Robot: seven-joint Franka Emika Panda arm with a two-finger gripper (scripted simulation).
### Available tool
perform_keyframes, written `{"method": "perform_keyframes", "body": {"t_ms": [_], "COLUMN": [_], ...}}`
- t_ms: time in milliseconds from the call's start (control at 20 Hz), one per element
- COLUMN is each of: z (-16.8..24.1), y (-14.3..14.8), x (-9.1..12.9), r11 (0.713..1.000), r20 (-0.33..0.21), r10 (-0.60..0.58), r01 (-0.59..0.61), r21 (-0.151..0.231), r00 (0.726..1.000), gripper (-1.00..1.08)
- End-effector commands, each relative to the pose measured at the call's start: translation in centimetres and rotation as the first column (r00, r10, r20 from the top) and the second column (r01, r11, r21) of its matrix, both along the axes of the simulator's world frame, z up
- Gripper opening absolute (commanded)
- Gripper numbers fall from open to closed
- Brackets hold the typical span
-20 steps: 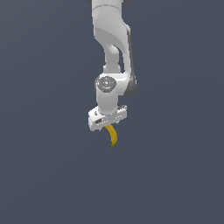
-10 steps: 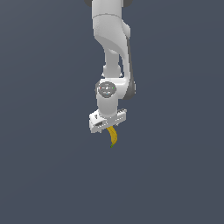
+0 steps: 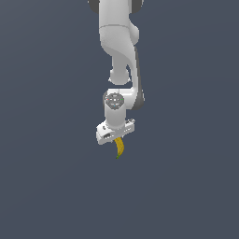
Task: Pick up the object and move it to a goal position.
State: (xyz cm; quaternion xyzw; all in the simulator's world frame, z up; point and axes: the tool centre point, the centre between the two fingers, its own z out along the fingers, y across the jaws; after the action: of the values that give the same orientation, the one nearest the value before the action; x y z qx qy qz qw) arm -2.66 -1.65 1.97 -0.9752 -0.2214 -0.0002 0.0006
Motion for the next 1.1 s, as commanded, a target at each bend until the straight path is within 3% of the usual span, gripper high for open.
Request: {"method": "perform_keyframes", "body": {"t_ms": [0,600,1050], "z": [-0.1,0.3,3.3], "y": [-0.3,-0.6,-5.6], "x": [0.0,-0.2,-2.1], "r11": [1.0,1.0,1.0], "r20": [0.0,0.0,0.0], "r10": [-0.004,-0.001,-0.002], "r01": [0.004,0.001,0.002], "r21": [-0.001,0.0,-0.001], "r00": [1.0,1.0,1.0], "gripper": [-1.0,-1.0,-1.0]}}
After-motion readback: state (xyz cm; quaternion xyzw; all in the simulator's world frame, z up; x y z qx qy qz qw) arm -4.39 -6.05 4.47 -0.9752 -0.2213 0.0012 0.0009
